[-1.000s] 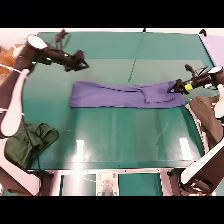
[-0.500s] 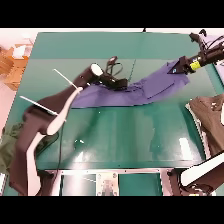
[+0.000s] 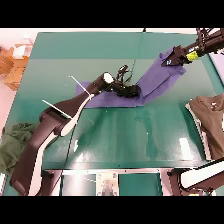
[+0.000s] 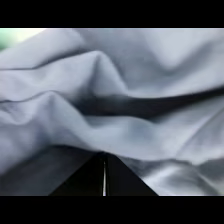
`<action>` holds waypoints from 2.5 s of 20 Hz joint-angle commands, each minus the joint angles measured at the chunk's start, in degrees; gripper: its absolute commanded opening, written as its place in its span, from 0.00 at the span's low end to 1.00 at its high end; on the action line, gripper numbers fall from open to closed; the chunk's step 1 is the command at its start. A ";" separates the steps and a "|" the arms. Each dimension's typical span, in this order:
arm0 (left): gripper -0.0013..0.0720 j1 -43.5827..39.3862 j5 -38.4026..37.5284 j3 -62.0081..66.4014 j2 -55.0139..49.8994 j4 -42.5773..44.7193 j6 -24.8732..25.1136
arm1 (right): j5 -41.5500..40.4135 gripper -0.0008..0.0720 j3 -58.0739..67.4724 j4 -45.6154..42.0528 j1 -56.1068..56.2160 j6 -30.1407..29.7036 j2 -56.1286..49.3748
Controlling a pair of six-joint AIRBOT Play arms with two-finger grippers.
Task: Fold the shirts.
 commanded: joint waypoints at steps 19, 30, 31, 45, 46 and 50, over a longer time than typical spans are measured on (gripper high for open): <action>0.05 54.95 -37.90 0.09 30.49 -12.20 4.63 | -53.27 0.87 -1.22 2.03 50.38 12.37 -22.27; 0.05 54.69 -36.61 0.09 30.49 -12.37 5.05 | -19.58 0.87 -1.88 -15.34 20.35 18.95 -6.78; 0.05 54.69 -36.63 0.09 30.49 -12.37 5.05 | -19.37 0.87 -4.61 -14.16 17.51 18.97 -6.78; 0.05 54.69 -36.09 0.09 30.49 -12.37 5.03 | -37.35 0.44 -33.79 21.79 20.81 1.88 -13.07; 0.05 54.69 -36.41 0.09 30.49 -12.37 5.05 | -37.11 0.20 -32.70 21.81 20.90 1.46 -13.05; 0.05 54.69 -37.59 0.09 30.49 -12.35 5.05 | -35.69 0.04 -24.28 16.85 19.52 4.92 -8.59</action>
